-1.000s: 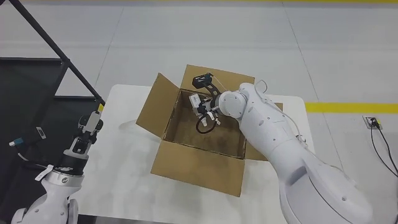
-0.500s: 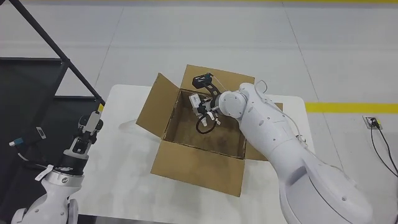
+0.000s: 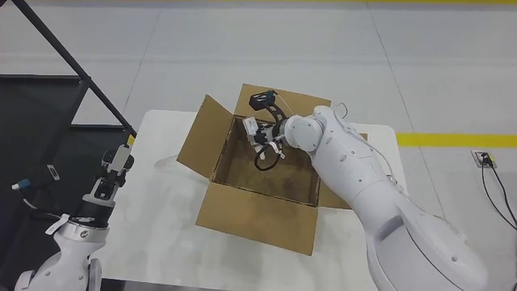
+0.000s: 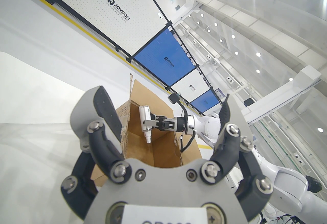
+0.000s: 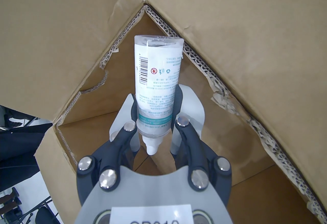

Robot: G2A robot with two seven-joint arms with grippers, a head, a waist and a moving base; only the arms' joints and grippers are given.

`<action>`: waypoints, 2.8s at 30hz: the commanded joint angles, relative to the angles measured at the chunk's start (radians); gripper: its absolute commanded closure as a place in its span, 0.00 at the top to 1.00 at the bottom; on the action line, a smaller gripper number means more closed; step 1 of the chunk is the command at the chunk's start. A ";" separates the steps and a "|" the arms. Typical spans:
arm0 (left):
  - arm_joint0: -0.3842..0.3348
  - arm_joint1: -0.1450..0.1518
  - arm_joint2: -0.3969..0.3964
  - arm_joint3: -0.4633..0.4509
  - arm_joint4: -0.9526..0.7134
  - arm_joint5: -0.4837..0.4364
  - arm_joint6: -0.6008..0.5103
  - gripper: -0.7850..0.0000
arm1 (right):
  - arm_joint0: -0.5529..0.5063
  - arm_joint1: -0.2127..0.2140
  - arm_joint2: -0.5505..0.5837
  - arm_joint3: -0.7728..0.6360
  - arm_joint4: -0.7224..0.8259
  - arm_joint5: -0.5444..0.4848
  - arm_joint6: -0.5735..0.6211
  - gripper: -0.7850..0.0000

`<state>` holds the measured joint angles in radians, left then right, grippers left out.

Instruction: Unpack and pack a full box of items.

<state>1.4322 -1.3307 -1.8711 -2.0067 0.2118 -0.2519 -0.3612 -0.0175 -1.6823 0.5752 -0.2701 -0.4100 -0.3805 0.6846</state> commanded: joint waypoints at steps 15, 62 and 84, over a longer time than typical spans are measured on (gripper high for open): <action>0.000 0.000 0.000 0.000 0.000 0.000 0.000 1.00 | -0.148 0.218 0.228 -0.547 -0.086 -0.033 0.060 0.00; 0.000 0.000 0.000 0.000 0.000 0.000 0.000 1.00 | -1.098 0.509 1.219 -1.201 -0.440 0.421 0.573 0.00; 0.000 0.000 0.000 0.000 0.000 0.000 0.000 1.00 | -0.967 0.528 1.120 -0.951 -0.466 0.410 0.439 0.47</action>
<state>1.4322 -1.3307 -1.8711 -2.0067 0.2118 -0.2519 -0.3612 -0.9835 -1.1548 1.6949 -1.2207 -0.8785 0.0264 1.1249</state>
